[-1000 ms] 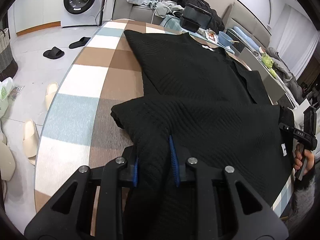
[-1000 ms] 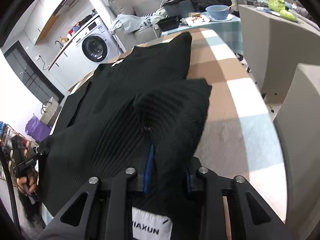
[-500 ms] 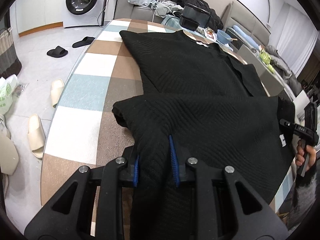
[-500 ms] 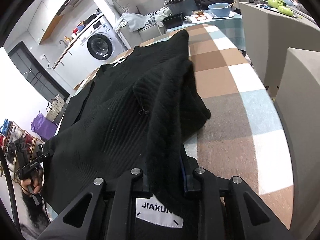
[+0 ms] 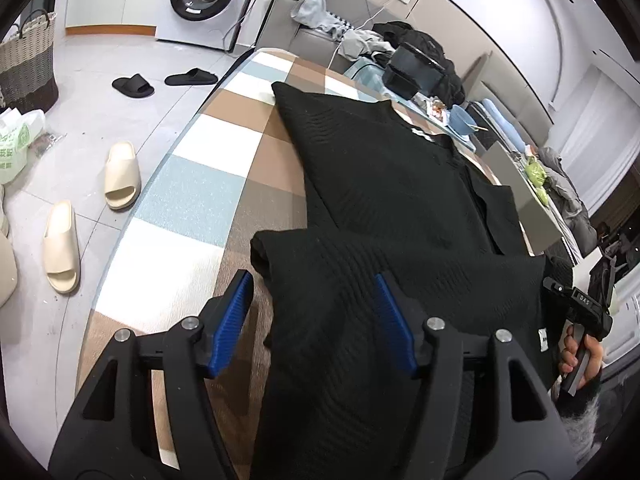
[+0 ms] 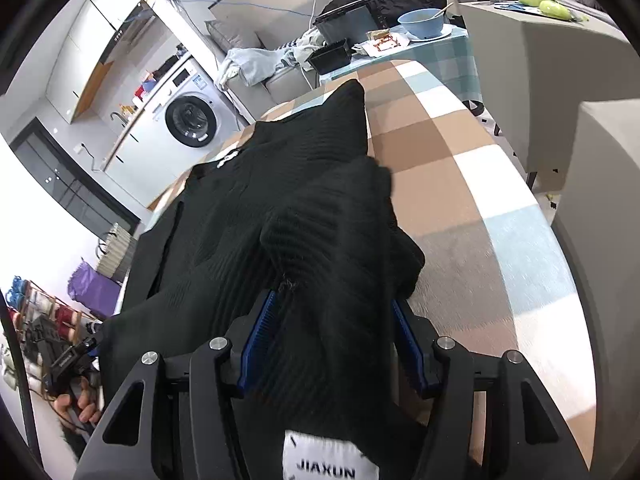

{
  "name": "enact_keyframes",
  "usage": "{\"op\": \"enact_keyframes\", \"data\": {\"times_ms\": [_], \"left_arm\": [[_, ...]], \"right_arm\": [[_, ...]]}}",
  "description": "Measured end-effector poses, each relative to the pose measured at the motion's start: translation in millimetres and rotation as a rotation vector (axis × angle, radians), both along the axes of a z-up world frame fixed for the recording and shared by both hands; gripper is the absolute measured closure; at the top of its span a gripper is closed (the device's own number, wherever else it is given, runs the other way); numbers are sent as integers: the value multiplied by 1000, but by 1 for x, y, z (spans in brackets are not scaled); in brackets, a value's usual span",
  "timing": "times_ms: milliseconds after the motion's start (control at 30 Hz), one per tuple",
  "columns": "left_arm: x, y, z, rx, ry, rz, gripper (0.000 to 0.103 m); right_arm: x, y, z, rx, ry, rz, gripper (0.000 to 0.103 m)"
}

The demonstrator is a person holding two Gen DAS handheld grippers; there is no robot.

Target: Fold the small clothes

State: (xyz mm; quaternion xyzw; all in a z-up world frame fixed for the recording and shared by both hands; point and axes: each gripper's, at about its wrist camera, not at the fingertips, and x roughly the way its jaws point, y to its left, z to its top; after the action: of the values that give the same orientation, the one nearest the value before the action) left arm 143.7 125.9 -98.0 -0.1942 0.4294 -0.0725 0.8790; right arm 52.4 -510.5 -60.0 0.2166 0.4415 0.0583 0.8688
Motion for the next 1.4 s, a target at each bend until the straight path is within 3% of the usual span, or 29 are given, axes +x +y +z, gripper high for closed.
{"op": "enact_keyframes", "data": {"times_ms": [233,533,667,767,1000,1400], "left_arm": [[16,-16,-8,63,37,-14,43],[18,-24,-12,109,18,-27,47],[17,-28,-13,112,17,-62,68],[16,-34,-12,141,10,-83,74],[6,-37,-10,168,6,-113,78],[-32,-23,-7,205,10,-128,78]], "right_arm": [[11,5,-1,-35,-1,6,46],[12,4,-4,-59,-3,7,47],[10,10,-5,-70,-15,36,64],[9,15,-4,-87,-13,58,75],[-2,16,-8,-77,20,88,82],[-45,19,-6,-44,45,119,83]]}}
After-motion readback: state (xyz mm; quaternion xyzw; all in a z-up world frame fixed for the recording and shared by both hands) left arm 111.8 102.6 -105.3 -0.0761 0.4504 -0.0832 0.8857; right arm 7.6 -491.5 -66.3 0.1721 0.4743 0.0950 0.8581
